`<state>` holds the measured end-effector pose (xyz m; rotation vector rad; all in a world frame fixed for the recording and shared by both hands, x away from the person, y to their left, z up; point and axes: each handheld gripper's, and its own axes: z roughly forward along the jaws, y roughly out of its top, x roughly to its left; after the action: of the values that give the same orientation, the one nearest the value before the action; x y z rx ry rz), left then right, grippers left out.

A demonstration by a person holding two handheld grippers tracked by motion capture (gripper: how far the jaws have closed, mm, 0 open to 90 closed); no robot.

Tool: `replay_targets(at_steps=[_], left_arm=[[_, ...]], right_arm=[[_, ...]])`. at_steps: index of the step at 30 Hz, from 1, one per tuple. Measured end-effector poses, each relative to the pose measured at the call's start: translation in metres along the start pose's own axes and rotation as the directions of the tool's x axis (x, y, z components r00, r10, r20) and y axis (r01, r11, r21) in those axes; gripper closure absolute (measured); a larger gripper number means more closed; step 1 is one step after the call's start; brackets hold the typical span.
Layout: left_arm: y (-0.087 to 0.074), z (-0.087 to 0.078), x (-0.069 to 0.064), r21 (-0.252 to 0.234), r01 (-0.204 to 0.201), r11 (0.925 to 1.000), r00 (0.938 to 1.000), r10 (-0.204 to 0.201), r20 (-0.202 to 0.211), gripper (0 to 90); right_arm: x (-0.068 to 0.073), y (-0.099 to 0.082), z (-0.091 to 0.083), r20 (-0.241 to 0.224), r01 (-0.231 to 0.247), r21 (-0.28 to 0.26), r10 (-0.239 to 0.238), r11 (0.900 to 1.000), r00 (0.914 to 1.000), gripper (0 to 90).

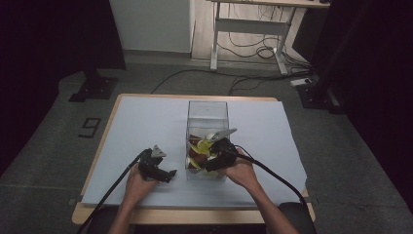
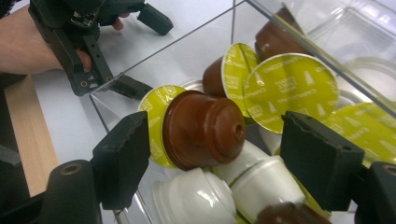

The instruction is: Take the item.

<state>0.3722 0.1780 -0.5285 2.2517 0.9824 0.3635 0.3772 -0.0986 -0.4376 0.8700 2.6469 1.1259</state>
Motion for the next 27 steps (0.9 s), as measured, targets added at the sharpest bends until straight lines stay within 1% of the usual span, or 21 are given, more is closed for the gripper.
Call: replay_targets(at_steps=[7, 10, 15, 18, 22, 23, 27], left_arm=[[0.0, 0.0, 0.0, 0.0, -0.001, 1.0, 1.0, 0.001, 0.0, 0.0], [0.0, 0.0, 0.0, 0.0, -0.001, 1.0, 1.0, 0.001, 0.0, 0.0], [0.0, 0.0, 0.0, 0.0, -0.001, 1.0, 1.0, 0.001, 0.0, 0.0], [0.0, 0.0, 0.0, -0.001, -0.001, 1.0, 1.0, 0.001, 0.0, 0.0], [0.0, 0.0, 0.0, -0.001, -0.001, 1.0, 1.0, 0.001, 0.0, 0.0], [0.0, 0.0, 0.0, 0.0, -0.001, 1.0, 1.0, 0.001, 0.0, 0.0], [0.0, 0.0, 0.0, 0.0, -0.001, 1.0, 1.0, 0.001, 0.0, 0.0]], right_arm=[[0.005, 0.003, 0.008, 0.006, 0.014, 0.018, -0.014, 0.9997, 0.9999, 26.4], [0.004, 0.002, 0.011, 0.025, 0.017, 0.034, -0.018, 0.9993, 0.9995, 26.8], [0.004, 0.002, 0.012, 0.041, 0.027, 0.042, -0.029, 0.9987, 0.9987, 29.3], [0.003, 0.002, 0.012, 0.043, 0.026, 0.048, -0.029, 0.9985, 0.9987, 30.6], [0.002, 0.002, 0.009, 0.071, 0.043, 0.058, -0.047, 0.9974, 0.9964, 32.6], [0.001, 0.002, 0.009, 0.073, 0.043, 0.061, -0.047, 0.9972, 0.9962, 32.8], [0.0, 0.003, 0.011, 0.05, 0.038, 0.072, -0.042, 0.9967, 0.9978, 36.6]])
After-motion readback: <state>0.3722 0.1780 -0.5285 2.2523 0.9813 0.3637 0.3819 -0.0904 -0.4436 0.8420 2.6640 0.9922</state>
